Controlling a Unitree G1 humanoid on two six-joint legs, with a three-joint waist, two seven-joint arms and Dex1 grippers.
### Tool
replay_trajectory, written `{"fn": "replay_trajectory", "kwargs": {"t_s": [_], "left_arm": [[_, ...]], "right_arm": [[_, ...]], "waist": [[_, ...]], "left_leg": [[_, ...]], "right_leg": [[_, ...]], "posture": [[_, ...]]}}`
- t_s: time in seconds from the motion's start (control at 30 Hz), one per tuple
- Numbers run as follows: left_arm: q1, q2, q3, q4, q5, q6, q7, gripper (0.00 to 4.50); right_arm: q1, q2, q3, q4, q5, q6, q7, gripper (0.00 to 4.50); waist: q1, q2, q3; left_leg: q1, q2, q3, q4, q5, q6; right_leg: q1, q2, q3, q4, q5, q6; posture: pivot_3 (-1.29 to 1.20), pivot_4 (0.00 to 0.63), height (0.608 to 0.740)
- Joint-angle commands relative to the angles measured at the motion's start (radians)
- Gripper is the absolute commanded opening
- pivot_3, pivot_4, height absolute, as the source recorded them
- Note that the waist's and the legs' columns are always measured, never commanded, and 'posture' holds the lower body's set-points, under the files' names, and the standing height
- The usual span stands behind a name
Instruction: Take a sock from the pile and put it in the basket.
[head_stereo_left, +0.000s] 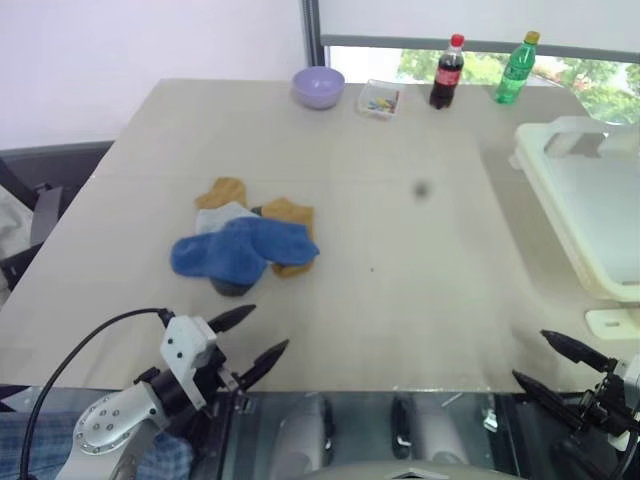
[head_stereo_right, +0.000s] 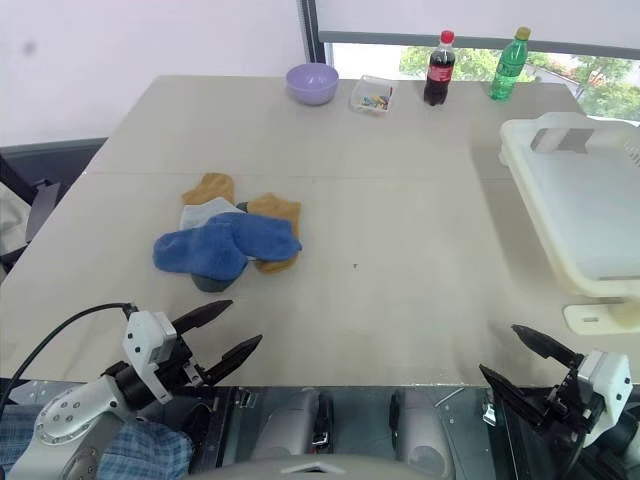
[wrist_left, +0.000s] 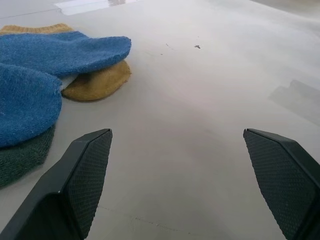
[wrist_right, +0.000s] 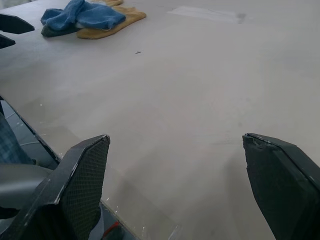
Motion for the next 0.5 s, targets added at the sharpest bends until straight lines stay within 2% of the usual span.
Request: {"fn": "replay_trajectory", "kwargs": {"t_s": [0.03, 0.5], "left_arm": [[-0.014, 0.005, 0.013, -0.02, -0.033, 0.003, -0.016, 4.5], [-0.008, 0.005, -0.02, -0.046, -0.027, 0.023, -0.028, 4.5]], "right_arm": [[-0.016, -0.024, -0.034, 0.002, 0.018, 0.005, 0.028, 4.35], [-0.05, -0.04, -0.036, 0.004, 0.01, 0.023, 0.052, 4.35]], "waist": [[0.001, 0.0, 0.0], [0.015, -0.001, -0.001]], "left_leg": [[0.0, 0.0, 0.0, 0.0, 0.0, 0.0], [0.002, -0.003, 0.0, -0.001, 0.001, 0.001]], "right_leg": [[0.0, 0.0, 0.0, 0.0, 0.0, 0.0], [0.001, 0.001, 0.0, 0.0, 0.0, 0.0]], "posture": [[0.0, 0.15, 0.736], [0.0, 0.15, 0.736]]}}
